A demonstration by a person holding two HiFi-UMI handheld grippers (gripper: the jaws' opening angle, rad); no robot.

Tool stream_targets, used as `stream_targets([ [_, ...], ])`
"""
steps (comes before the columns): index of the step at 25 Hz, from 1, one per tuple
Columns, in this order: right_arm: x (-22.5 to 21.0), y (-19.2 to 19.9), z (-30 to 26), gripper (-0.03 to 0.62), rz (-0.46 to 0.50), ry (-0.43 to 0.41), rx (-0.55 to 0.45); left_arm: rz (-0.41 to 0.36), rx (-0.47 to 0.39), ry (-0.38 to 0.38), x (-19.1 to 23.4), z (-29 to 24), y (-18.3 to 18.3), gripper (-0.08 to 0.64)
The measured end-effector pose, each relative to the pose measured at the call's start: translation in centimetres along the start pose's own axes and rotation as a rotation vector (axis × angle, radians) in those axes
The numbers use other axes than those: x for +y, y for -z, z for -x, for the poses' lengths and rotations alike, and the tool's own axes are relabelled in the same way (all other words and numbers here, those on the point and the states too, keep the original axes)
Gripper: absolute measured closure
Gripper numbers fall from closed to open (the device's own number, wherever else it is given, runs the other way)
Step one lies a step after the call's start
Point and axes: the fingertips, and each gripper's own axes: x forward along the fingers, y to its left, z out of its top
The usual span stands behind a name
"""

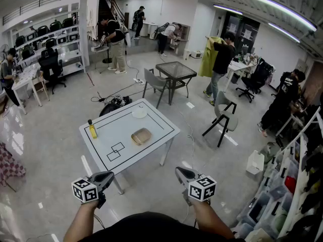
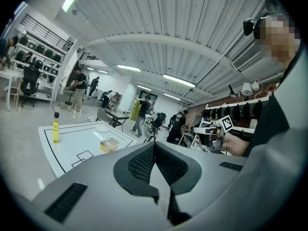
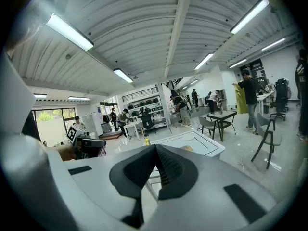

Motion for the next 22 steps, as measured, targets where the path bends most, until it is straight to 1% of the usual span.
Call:
stream_targets([
  [4, -0.8, -0.6, -0.5, 0.580, 0.004, 0.019, -0.013, -0.031, 0.014, 0.013, 0.7, -1.7, -0.8, 0.538],
  [7, -0.4, -1.3, 0.0, 0.578, 0.021, 0.027, -0.028, -0.056, 0.001, 0.015, 0.1, -1.8, -1.9, 0.538],
  [11, -0.5, -3.4, 0.8, 0.580, 0.029, 0.060, -0.106, -0.079, -0.022, 0.017, -0.4, -1.4, -3.2, 0.537],
  [13, -0.6, -3.9, 0.8, 0.578, 0.030, 0.073, -0.124, -0.086, -0.022, 0.030, -0.7, -1.4, -3.3, 0.538],
  [17, 0.1, -3.7, 0.4, 0.580, 0.050, 0.077, -0.110, -0.102, -0.012, 0.044, -1.5, -1.1, -2.9, 0.537],
  [22, 1.0, -1.9, -0.6, 0.580, 0.048, 0.070, -0.075, -0.086, 0.015, 0.072, -1.3, -0.7, -1.4, 0.538],
])
